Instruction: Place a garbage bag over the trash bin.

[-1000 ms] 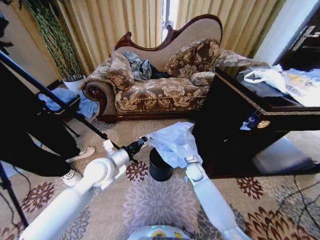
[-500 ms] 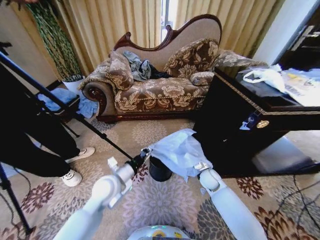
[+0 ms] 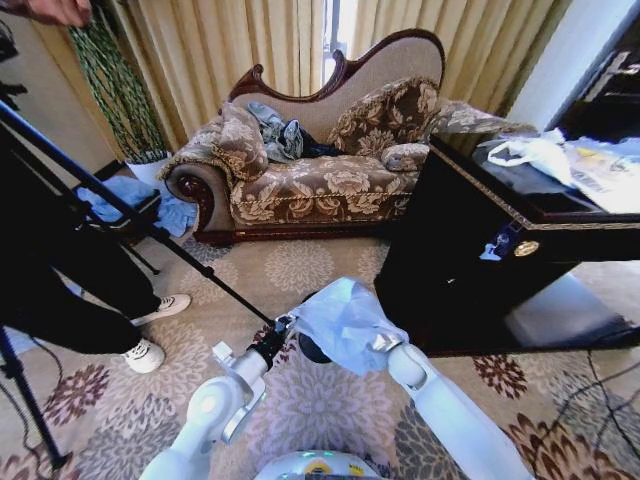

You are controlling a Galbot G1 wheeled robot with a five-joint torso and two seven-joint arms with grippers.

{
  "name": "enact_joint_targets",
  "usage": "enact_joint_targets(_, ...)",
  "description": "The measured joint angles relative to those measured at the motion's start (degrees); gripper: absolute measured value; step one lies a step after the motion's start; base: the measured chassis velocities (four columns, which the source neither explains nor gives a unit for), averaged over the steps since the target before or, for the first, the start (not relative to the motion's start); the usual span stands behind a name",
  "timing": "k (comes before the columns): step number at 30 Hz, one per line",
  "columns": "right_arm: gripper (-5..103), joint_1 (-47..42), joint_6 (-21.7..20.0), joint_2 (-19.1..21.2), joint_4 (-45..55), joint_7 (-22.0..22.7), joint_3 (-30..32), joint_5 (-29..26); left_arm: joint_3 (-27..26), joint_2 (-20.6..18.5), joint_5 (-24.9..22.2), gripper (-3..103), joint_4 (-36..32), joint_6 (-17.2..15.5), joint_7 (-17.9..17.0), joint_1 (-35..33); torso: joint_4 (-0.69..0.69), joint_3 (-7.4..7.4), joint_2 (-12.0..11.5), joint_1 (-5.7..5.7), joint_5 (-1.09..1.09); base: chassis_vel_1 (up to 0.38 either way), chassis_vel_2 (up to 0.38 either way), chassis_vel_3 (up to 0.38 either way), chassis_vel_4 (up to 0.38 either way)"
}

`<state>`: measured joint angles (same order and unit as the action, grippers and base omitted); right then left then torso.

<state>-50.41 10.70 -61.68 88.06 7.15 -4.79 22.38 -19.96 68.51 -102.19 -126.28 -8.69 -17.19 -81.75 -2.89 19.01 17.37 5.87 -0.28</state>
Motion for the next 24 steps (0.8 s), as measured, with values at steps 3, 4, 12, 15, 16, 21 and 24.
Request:
enact_joint_targets(3,0,2.72,-1.07,0.20,-0.93,-2.12,-2.52,-0.09,-0.79,0.17,-1.51,0,0.69,-0.08,-0.58,0.08,0.01,0.00,0.00,0.00,-0.01,0.000,0.000,0.000,0.000)
enact_joint_targets(4,0,4.37,-1.77,0.41,-1.41,-3.26,-3.96,-0.35,-1.14,0.29,-2.53,0,1.05,-0.38,-0.90,0.29,0.00,0.00,0.00,0.00,0.00,0.000,0.000,0.000,0.000)
enact_joint_targets(12,0,14.07,-6.33,-0.07,-4.03,-7.91,-13.52,-2.48,-1.36,0.94,-5.82,0,4.78,-0.86,-1.69,2.49,0.00,0.00,0.00,0.00,-0.01,0.000,0.000,0.000,0.000)
enact_joint_targets(15,0,17.39,-8.66,-0.43,-4.87,-10.71,-17.18,-3.14,-1.56,1.18,-7.21,0,6.37,-0.99,-1.67,3.30,0.01,0.01,0.00,0.00,-0.01,0.000,0.000,0.000,0.000)
enact_joint_targets(16,0,18.48,-9.53,-0.56,-5.17,-11.63,-18.40,-3.33,-1.68,1.32,-7.63,0,6.87,-1.05,-1.61,3.52,0.00,0.01,0.00,0.00,-0.01,0.000,0.000,0.000,0.000)
enact_joint_targets(21,0,24.31,-13.13,-1.19,-7.29,-17.55,-23.04,-3.36,-2.14,1.82,-9.21,0,8.08,-1.58,-1.16,3.90,0.01,0.01,0.00,0.00,-0.01,0.000,0.000,0.000,0.000)
enact_joint_targets(24,0,27.56,-14.82,-0.69,-7.54,-20.99,-24.59,-2.88,-2.18,1.90,-9.80,0,8.15,-1.83,-0.94,3.91,0.00,0.01,0.00,0.00,-0.01,0.000,0.000,0.000,0.000)
